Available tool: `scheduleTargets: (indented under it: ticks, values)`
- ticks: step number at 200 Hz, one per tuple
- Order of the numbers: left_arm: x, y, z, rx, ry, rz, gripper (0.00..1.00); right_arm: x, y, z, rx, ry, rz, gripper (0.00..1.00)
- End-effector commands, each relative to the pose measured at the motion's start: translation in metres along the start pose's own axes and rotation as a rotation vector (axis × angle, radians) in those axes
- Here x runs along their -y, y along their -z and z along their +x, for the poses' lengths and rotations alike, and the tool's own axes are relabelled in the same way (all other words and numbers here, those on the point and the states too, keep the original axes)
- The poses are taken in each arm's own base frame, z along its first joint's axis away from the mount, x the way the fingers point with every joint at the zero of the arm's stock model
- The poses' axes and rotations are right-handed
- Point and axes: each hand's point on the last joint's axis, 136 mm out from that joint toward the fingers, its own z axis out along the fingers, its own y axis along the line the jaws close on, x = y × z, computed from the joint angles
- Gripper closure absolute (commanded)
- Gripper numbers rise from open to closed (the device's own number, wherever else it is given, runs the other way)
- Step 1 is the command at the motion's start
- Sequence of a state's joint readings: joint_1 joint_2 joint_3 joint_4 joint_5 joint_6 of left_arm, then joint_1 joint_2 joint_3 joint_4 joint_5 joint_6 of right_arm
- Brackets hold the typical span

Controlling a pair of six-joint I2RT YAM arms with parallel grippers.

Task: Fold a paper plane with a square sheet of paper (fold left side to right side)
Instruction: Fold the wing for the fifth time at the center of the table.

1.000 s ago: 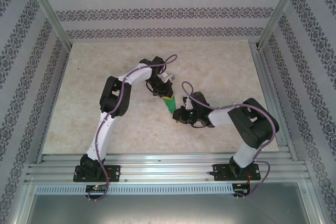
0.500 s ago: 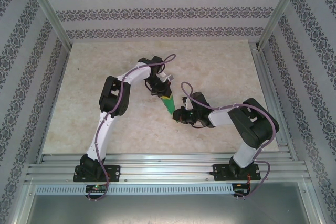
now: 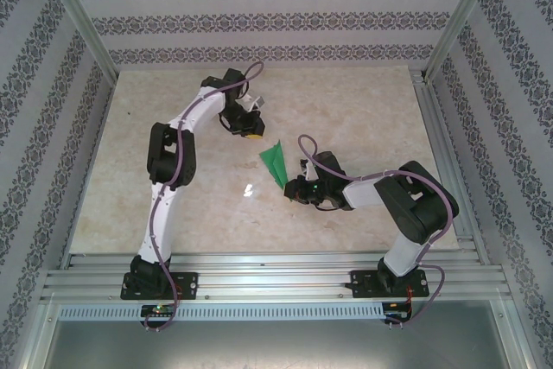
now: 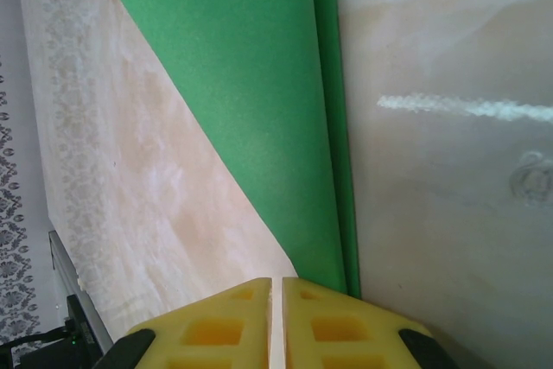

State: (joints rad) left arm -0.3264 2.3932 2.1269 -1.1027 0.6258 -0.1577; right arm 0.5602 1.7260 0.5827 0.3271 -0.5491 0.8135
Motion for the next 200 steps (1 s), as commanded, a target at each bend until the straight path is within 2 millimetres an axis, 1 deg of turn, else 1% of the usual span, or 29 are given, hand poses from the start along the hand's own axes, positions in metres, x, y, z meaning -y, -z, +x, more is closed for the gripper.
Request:
scheduleTargets:
  ticks: [1,14,27,40,51,64,71,95,119,140,165,182,200]
  values:
    - [0.053,0.043,0.001,0.115,-0.08,0.11,0.92,0.055,-0.007,0.046,-0.132,-0.107,0.175,0.88]
    - [0.069,0.048,0.012,0.13,-0.076,0.175,0.96,0.055,-0.007,0.045,-0.133,-0.104,0.18,0.88]
    - [0.085,0.043,0.025,0.12,-0.086,0.225,0.98,0.055,-0.007,0.045,-0.135,-0.101,0.181,0.88]
    - [0.098,0.03,0.04,0.086,-0.106,0.224,0.99,0.055,-0.007,0.045,-0.138,-0.101,0.184,0.88]
    - [0.108,0.014,0.051,0.056,-0.122,0.215,0.99,0.055,-0.006,0.046,-0.139,-0.099,0.189,0.88]
    - [0.117,-0.001,0.059,0.041,-0.126,0.213,1.0,0.056,-0.005,0.046,-0.139,-0.098,0.195,0.88]
    - [0.118,-0.009,0.061,0.036,-0.126,0.203,1.0,0.056,-0.005,0.046,-0.138,-0.096,0.197,0.88]
    - [0.109,-0.032,0.064,0.013,-0.106,0.161,1.0,0.055,-0.006,0.045,-0.14,-0.095,0.196,0.88]
    - [0.096,-0.056,0.072,-0.029,-0.084,0.131,1.0,0.055,-0.006,0.045,-0.139,-0.094,0.196,0.88]
    - [0.084,-0.07,0.078,-0.055,-0.069,0.111,1.0,0.055,-0.006,0.045,-0.138,-0.093,0.199,0.88]
    - [0.065,-0.083,0.082,-0.078,-0.058,0.054,1.0,0.057,-0.006,0.046,-0.141,-0.095,0.204,0.88]
    - [0.059,-0.087,0.084,-0.086,-0.051,0.038,1.0,0.057,-0.006,0.046,-0.141,-0.094,0.208,0.88]
    - [0.054,-0.088,0.085,-0.085,-0.051,0.017,1.0,0.057,-0.006,0.047,-0.143,-0.093,0.209,0.88]
